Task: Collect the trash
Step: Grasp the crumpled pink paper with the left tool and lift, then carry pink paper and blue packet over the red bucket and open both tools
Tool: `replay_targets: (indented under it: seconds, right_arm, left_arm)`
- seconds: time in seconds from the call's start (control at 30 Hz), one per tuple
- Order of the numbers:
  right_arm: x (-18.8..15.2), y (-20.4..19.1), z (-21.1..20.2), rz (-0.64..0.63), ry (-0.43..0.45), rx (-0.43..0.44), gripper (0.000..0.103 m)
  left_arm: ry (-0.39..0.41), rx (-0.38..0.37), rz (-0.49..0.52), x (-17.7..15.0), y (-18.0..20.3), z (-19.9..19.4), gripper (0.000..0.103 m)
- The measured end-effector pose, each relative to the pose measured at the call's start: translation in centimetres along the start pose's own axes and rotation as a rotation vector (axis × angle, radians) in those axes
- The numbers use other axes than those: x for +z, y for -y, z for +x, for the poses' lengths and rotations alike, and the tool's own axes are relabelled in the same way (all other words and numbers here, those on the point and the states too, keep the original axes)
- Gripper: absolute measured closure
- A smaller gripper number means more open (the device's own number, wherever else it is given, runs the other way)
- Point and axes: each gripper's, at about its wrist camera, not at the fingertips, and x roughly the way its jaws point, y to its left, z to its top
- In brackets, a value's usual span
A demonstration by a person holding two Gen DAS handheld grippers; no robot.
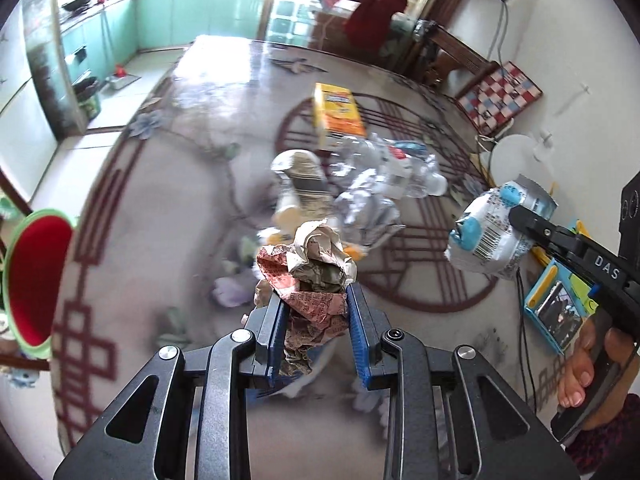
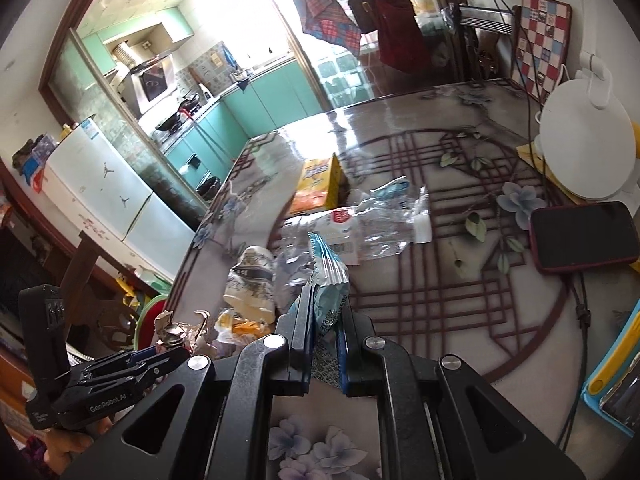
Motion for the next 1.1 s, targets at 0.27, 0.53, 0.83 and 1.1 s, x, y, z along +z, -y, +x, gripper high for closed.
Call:
replay_targets:
  seconds: [0.27,0.53,0.83,1.1]
  right_arm:
    - [-0.4,-3.9,0.9,-0.036,-0.010,-0.001,0.095]
    - [-1.5,-7.9,1.6,-0.040,-0.013,-0.026,0.095]
    - [-2.6,-13.1,3.3,-0.052,-0.011,-0.028,0.095]
    - [-3.3,-18.9,6.0,-0.097,-0.044,-0.017,0.095]
  left_arm:
    - [0.008,-0.003,-0.044,-0.3,-4.3,-1.1,0.075]
    - [-0.001,-0.022,-0.052,-0.3,-8.5,-1.7,0.075]
    - [-0.007,-0.035,-0.045,0.2,-13.4,-2.5,0.075]
    - [0.002,-0.022,-0.047,0.1,-17.9,-3.5,0.075]
